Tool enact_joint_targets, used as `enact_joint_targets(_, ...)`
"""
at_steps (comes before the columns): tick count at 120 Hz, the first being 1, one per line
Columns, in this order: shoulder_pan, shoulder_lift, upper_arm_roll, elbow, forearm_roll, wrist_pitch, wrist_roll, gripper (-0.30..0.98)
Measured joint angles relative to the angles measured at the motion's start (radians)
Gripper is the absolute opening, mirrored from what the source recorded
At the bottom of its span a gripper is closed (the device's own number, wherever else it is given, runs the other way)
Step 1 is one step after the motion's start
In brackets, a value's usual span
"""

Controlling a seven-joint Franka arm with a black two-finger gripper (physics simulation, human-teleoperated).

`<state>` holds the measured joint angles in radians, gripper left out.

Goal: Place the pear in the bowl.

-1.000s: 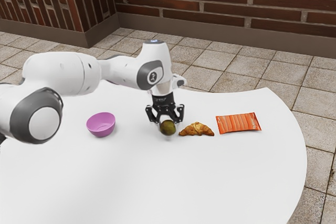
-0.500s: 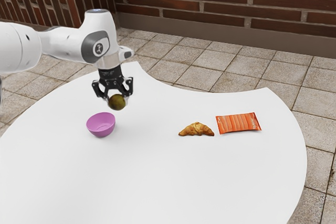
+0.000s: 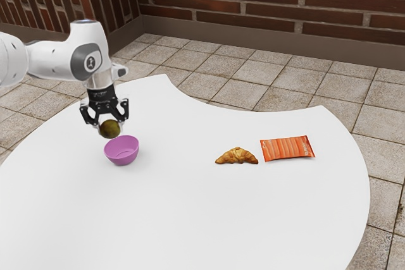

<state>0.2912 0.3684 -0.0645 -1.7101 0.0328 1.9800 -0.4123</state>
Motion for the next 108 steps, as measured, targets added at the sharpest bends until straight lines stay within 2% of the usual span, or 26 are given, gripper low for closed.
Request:
enact_joint_targets(34, 0.004, 0.058, -0.006, 0.032, -0.008, 0.005, 0.012, 0.33)
enact_joint_targets(52, 0.011, 0.059, -0.006, 0.033, -0.025, 0.007, 0.018, 0.50)
enact_joint_targets(72, 0.008, 0.053, -0.006, 0.032, -0.032, 0.009, 0.024, 0.60)
enact_joint_targets(92, -0.026, -0.024, 0.006, 0.018, -0.031, 0.007, 0.029, 0.65)
enact_joint_targets(108, -0.093, -0.203, 0.014, 0.021, -0.019, -0.069, 0.032, 0.67)
